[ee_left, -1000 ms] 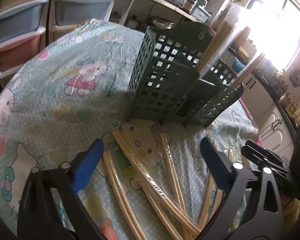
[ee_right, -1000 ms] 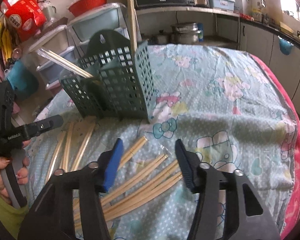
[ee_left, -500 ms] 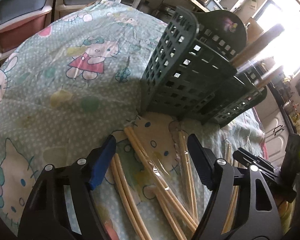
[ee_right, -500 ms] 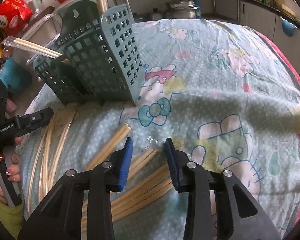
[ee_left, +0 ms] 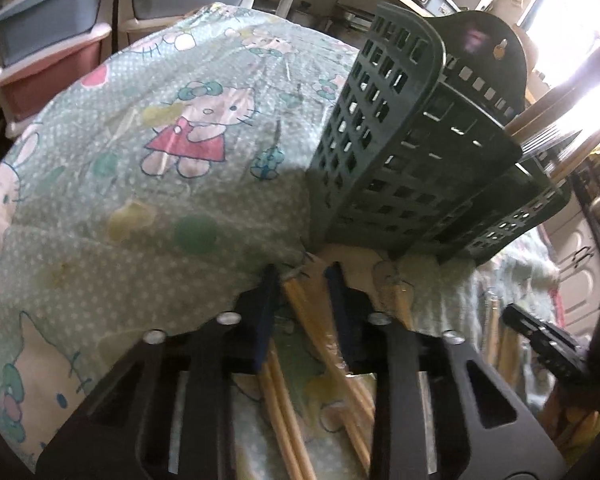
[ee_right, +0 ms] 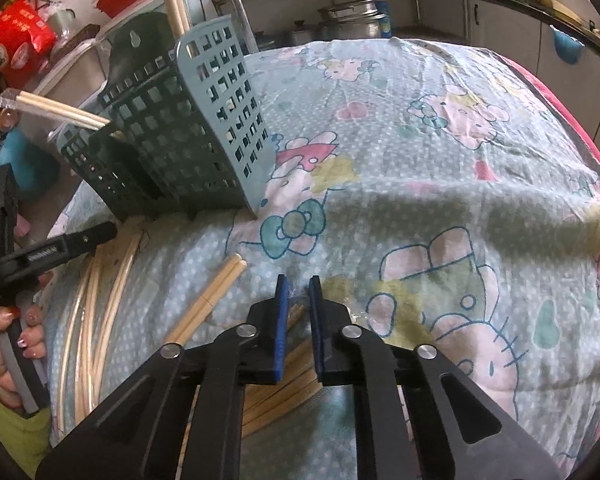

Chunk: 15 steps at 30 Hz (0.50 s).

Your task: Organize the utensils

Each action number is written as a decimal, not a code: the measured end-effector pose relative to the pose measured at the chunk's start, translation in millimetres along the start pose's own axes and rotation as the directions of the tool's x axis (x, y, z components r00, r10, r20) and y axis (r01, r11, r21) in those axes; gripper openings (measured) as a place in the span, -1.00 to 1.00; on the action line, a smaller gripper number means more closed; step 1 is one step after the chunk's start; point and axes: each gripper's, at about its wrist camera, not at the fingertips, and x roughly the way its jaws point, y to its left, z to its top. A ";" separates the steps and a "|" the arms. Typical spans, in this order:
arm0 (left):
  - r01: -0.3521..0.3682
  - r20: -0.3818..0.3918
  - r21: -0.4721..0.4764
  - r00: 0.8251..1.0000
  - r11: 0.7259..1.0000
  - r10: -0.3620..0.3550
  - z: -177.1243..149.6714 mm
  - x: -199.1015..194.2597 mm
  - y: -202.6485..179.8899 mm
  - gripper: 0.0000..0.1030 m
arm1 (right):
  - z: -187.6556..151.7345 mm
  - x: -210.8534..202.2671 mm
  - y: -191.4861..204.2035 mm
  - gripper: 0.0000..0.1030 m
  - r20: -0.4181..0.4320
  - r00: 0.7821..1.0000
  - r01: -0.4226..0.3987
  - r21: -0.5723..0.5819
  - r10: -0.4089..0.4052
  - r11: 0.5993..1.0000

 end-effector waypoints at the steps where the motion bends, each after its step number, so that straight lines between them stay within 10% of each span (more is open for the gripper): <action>1: -0.001 0.003 0.002 1.000 1.000 0.001 0.6 -0.6 0.8 -0.80 | 0.4 -1.7 0.0 -0.81 0.006 1.000 -0.002 0.001 0.002 1.000; 15: 0.112 0.148 0.069 0.982 0.991 -0.121 8.3 -64.2 -24.1 -0.91 | 10.0 -58.4 17.5 -0.89 0.180 0.981 -0.068 -0.019 0.070 0.998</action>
